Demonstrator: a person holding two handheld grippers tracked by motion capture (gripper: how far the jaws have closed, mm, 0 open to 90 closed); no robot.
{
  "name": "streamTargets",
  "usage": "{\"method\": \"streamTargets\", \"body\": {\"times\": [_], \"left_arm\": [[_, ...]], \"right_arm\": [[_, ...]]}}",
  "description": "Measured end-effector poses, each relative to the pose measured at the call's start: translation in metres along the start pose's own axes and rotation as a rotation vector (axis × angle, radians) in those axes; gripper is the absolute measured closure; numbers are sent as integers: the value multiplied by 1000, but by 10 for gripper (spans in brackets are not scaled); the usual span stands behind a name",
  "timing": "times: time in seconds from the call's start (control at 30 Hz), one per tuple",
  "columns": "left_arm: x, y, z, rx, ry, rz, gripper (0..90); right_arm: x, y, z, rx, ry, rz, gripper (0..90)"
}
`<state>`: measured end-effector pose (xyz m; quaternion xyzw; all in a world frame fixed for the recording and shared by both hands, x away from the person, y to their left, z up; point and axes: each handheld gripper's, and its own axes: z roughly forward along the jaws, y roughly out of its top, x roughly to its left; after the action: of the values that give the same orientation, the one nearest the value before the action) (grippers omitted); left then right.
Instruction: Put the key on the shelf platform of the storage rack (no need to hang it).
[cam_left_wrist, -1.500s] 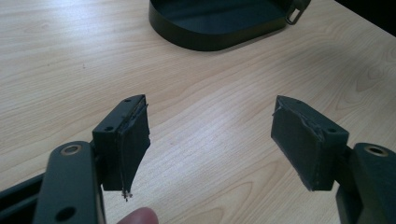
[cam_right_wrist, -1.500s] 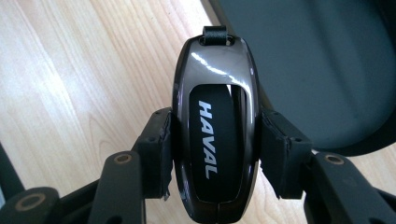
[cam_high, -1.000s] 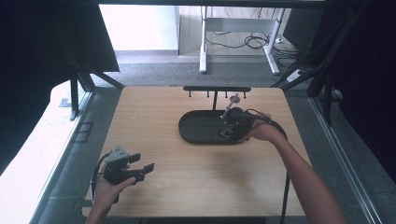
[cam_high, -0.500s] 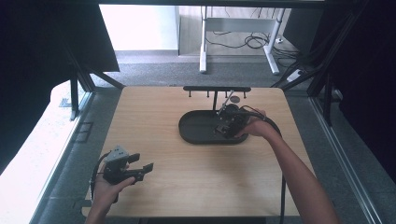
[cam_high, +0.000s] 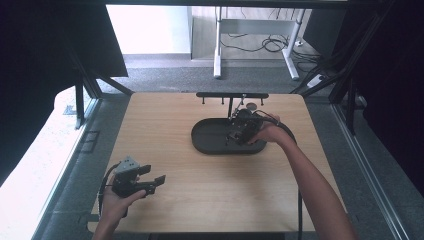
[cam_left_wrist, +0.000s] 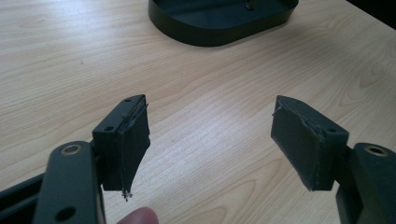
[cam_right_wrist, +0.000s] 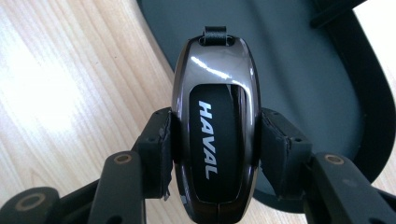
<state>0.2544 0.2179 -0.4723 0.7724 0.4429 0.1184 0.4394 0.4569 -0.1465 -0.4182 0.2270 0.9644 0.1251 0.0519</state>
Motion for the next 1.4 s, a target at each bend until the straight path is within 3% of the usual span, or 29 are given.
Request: {"method": "streamTargets", "body": {"times": [0.63, 0.93, 1.4], "left_arm": [[2, -1, 1, 5, -1, -3, 281], [1, -1, 3, 10, -4, -5, 281], [1, -1, 4, 15, -5, -5, 281]], "right_arm": [[-10, 7, 20, 31, -5, -10, 497], [-15, 8, 27, 27, -25, -24, 497], [-19, 11, 36, 4, -18, -34, 496]]}}
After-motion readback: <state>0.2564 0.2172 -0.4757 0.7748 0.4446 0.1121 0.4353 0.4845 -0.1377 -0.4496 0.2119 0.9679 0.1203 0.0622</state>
